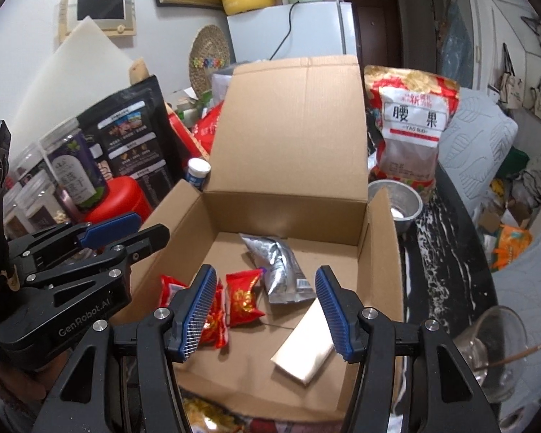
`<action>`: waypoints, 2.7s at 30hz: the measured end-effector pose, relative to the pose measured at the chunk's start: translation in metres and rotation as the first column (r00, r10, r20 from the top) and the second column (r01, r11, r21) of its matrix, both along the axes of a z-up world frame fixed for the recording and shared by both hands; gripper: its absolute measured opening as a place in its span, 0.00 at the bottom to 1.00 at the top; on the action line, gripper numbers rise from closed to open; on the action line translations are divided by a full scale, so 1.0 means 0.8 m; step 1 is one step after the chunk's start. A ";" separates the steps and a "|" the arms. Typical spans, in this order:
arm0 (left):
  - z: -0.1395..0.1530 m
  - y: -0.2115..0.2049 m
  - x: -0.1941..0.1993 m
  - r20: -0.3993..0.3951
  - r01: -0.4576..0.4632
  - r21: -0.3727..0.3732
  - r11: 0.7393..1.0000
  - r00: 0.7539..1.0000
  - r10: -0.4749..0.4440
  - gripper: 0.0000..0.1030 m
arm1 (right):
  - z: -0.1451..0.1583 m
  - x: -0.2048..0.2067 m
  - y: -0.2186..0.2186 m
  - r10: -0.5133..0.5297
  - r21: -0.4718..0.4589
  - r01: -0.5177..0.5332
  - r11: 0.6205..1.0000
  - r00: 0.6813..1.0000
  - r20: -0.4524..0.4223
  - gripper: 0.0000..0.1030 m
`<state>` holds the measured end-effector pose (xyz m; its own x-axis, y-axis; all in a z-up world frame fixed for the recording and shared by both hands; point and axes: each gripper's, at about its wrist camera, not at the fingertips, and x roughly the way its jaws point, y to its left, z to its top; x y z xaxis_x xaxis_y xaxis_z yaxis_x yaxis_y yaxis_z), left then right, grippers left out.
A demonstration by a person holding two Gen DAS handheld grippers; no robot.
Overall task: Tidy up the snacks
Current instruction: 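Withdraw both grippers from the box back toward the table snacks, then grasp the Member's Mark waffle packet with the left gripper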
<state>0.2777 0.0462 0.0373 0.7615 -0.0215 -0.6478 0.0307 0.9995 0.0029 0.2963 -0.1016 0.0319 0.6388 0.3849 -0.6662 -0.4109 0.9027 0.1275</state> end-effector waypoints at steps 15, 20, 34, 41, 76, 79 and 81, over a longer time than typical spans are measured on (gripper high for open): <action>0.051 -0.006 -0.081 0.078 0.007 -0.007 1.000 0.997 -0.007 0.32 | 0.055 -0.088 -0.016 -0.009 -0.004 0.010 1.000 0.995 0.103 0.60; 0.059 -0.005 -0.109 0.090 0.014 -0.011 1.000 0.996 -0.013 0.32 | 0.067 -0.126 -0.018 -0.001 -0.007 0.002 1.000 0.990 0.143 0.71; 0.060 0.002 -0.183 0.135 0.028 0.022 0.999 0.990 -0.030 0.80 | 0.068 -0.209 -0.019 0.002 -0.038 0.006 0.999 0.981 0.192 0.80; 0.051 -0.006 -0.215 0.126 0.078 0.036 0.996 0.989 -0.082 0.80 | 0.054 -0.238 -0.026 -0.005 -0.008 0.007 1.000 0.984 0.175 0.85; -0.095 -0.066 -0.231 -0.088 0.234 -0.021 0.972 0.968 -0.234 0.80 | -0.086 -0.271 -0.097 -0.150 0.021 0.150 0.988 0.988 -0.023 0.85; -0.113 -0.071 -0.218 -0.123 0.222 0.001 0.975 0.968 -0.220 0.80 | -0.096 -0.267 -0.100 -0.152 0.021 0.153 0.988 0.987 -0.042 0.85; -0.122 -0.072 -0.210 -0.144 0.214 0.012 0.977 0.967 -0.210 0.80 | -0.102 -0.263 -0.104 -0.154 0.024 0.156 0.988 0.987 -0.055 0.85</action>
<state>0.1099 -0.0111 -0.0603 0.6424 -0.1535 -0.7508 0.2441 0.9697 0.0107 0.0857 -0.1847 -0.0497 0.6563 0.3030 -0.6910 -0.2585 0.9507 0.1713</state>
